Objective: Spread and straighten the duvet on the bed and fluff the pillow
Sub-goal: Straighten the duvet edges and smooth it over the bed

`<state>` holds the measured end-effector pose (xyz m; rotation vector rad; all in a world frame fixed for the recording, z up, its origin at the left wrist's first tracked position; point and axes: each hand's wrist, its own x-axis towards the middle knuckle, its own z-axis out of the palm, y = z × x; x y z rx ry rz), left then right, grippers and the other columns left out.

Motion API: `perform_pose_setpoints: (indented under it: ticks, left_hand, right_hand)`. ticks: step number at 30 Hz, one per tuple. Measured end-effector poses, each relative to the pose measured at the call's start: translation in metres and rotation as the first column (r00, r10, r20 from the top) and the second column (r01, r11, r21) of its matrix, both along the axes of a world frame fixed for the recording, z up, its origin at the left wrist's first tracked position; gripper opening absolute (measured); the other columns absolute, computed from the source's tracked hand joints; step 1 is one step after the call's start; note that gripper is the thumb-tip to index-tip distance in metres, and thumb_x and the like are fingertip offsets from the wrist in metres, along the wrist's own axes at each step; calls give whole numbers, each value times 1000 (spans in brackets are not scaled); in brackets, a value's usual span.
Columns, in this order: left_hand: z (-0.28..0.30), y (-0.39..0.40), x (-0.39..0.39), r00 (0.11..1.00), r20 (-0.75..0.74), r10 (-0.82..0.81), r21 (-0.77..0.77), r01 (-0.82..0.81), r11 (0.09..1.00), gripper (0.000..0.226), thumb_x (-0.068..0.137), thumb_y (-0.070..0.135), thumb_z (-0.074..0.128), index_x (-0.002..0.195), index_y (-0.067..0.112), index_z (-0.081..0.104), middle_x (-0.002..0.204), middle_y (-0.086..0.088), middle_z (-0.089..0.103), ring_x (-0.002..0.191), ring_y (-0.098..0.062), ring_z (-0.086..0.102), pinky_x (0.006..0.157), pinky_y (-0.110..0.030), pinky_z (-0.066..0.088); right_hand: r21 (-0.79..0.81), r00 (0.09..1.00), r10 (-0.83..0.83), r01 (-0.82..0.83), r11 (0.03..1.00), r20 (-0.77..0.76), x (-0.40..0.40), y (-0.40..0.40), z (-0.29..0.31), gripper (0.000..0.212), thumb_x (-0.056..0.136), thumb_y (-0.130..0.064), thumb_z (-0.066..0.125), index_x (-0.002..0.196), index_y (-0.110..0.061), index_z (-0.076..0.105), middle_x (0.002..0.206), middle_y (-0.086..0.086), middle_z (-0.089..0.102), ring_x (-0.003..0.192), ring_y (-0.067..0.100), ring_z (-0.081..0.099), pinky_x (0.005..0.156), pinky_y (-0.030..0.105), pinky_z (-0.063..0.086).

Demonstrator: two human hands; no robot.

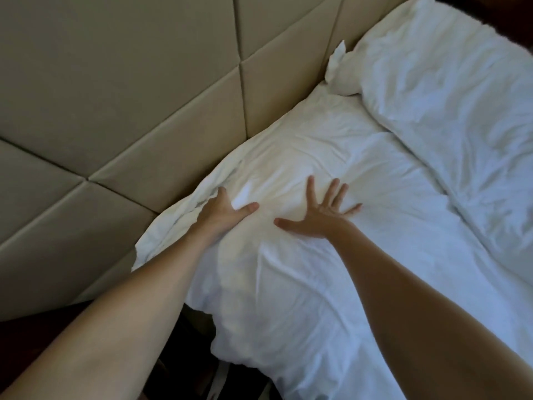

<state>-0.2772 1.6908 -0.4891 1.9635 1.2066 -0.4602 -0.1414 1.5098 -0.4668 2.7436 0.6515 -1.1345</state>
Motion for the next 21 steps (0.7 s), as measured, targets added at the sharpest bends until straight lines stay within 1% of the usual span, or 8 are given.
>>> perform_pose_setpoints:
  ticks: [3,5,8,9,11,14,17,21]
  left_hand:
    - [31,-9,-5,994,7,-106,297,99,950,80,79,64,63,138,15,39,131,-12,57,118,-35,55,88,-43,48]
    - [59,-36,-4,982,24,-185,402,160,901,59,90,47,59,136,13,43,121,-14,63,109,-35,61,85,-42,50]
    - [92,-89,-1,939,131,-318,495,216,841,32,98,32,49,124,14,51,102,-9,69,91,-28,67,78,-40,55]
    - [99,-98,-1,927,175,-331,480,213,851,28,98,26,48,123,13,51,100,-9,69,90,-29,67,77,-40,54]
    - [109,-101,-5,896,290,-337,354,227,907,29,93,24,54,120,13,55,98,-9,68,92,-33,65,77,-39,52]
    - [114,-85,-29,826,374,-421,198,372,907,59,76,42,72,128,25,47,109,1,57,106,-25,56,88,-41,46]
    - [96,-57,-63,875,3,-483,311,459,833,108,63,60,77,147,41,12,138,-3,36,127,-29,36,98,-52,36]
    - [88,-61,-84,913,-34,-407,311,396,864,49,94,46,54,137,26,44,127,-9,61,108,-33,58,79,-38,41]
  right_hand:
    - [67,995,98,-98,993,14,-29,2,8,141,46,-99,47,137,-41,-43,152,26,-35,142,47,-28,106,78,0]
    - [236,987,146,-159,959,74,-54,6,20,139,53,-86,64,138,-47,-40,159,26,2,146,47,10,108,69,22]
    - [540,980,79,-168,825,184,-76,16,40,106,85,-40,66,149,-46,-19,106,9,60,93,27,63,81,40,51]
    - [628,990,29,-110,771,138,-74,17,48,80,91,-27,56,152,-42,7,94,7,62,82,25,63,75,40,52]
    - [699,999,-45,40,714,-10,-65,7,58,23,89,-15,44,106,-25,55,80,6,60,72,24,58,66,40,52]
    - [712,997,-71,36,702,19,-55,-15,69,17,80,0,43,70,-14,41,64,5,49,58,19,42,48,30,34]
    - [715,995,-102,66,696,7,-52,-29,76,31,81,2,46,66,-24,38,64,2,45,53,16,37,42,17,27]
    - [714,993,-114,101,693,-30,-60,-41,79,16,87,-2,46,93,-16,51,79,7,55,68,24,54,51,25,42]
